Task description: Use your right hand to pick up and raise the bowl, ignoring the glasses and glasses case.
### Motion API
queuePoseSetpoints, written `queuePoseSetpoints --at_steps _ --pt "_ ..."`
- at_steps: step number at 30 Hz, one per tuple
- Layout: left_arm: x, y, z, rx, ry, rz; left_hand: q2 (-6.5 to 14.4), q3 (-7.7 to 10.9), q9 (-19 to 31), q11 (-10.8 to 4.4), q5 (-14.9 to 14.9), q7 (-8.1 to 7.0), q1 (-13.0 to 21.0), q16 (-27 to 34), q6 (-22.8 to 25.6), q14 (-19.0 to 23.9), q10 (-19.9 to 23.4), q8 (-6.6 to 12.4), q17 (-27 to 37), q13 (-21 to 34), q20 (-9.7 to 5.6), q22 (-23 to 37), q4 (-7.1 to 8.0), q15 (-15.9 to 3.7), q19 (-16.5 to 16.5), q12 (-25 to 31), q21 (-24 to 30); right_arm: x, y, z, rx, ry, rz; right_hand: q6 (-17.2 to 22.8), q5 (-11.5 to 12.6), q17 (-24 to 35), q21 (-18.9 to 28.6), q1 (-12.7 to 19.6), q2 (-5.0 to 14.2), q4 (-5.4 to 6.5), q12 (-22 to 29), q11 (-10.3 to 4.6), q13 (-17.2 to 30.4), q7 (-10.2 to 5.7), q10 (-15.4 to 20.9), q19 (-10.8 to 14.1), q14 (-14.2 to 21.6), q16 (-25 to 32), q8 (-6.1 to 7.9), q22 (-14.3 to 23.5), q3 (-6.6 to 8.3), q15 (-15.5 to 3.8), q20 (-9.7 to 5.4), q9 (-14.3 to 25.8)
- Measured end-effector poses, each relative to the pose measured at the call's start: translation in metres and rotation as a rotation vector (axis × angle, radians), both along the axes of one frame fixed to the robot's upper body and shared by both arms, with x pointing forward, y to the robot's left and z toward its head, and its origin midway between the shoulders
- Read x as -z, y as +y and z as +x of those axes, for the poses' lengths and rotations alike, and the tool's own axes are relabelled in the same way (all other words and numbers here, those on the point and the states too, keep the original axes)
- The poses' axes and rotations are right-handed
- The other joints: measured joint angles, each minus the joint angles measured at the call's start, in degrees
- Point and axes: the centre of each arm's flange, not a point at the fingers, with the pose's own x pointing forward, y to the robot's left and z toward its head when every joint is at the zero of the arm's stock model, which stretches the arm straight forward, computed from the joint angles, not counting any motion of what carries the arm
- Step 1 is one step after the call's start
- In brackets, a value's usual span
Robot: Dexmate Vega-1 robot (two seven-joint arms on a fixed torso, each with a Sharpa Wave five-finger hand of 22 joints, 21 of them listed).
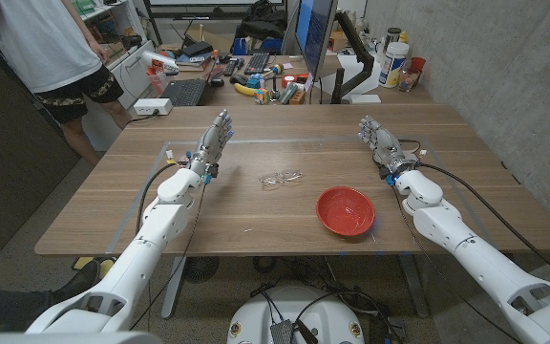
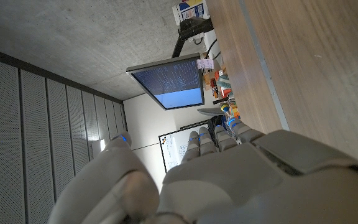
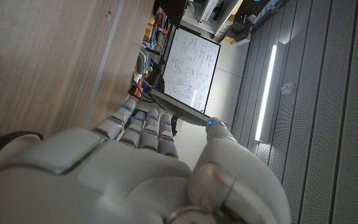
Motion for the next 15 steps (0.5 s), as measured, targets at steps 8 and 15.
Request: queuePoseSetpoints --at_steps 8,15 --pt "0.001 -0.0018 0.0016 0.003 0.005 0.004 0.0 -0.17 0.0 0.0 0.0 0.0 0.0 0.0 0.0 -0.3 0.0 0.0 0.0 0.0 0.0 0.0 -0.17 0.3 0.0 0.0 0.0 0.0024 -0.0011 -0.0044 -0.005 -0.01 -0.008 0.0 0.0 0.0 0.0 -0.01 -0.01 -0.2 0.0 0.0 0.0 0.0 0.0 0.32 0.0 0.0 0.0 0.0 0.03 0.0 -0.32 0.0" --pt "-0.0001 -0.0026 0.0029 0.003 0.007 0.011 0.23 -0.17 -0.01 0.0 0.0 0.0 0.22 0.0 0.0 -0.29 0.0 0.0 -0.01 -0.01 0.0 0.0 -0.17 0.29 0.0 0.0 0.0 0.0036 -0.0011 -0.0076 -0.007 -0.023 -0.013 0.3 0.0 0.0 0.0 -0.01 -0.01 -0.39 0.0 -0.31 0.0 -0.31 0.31 0.53 0.03 0.0 0.0 0.0 -0.08 -0.03 -0.09 0.0"
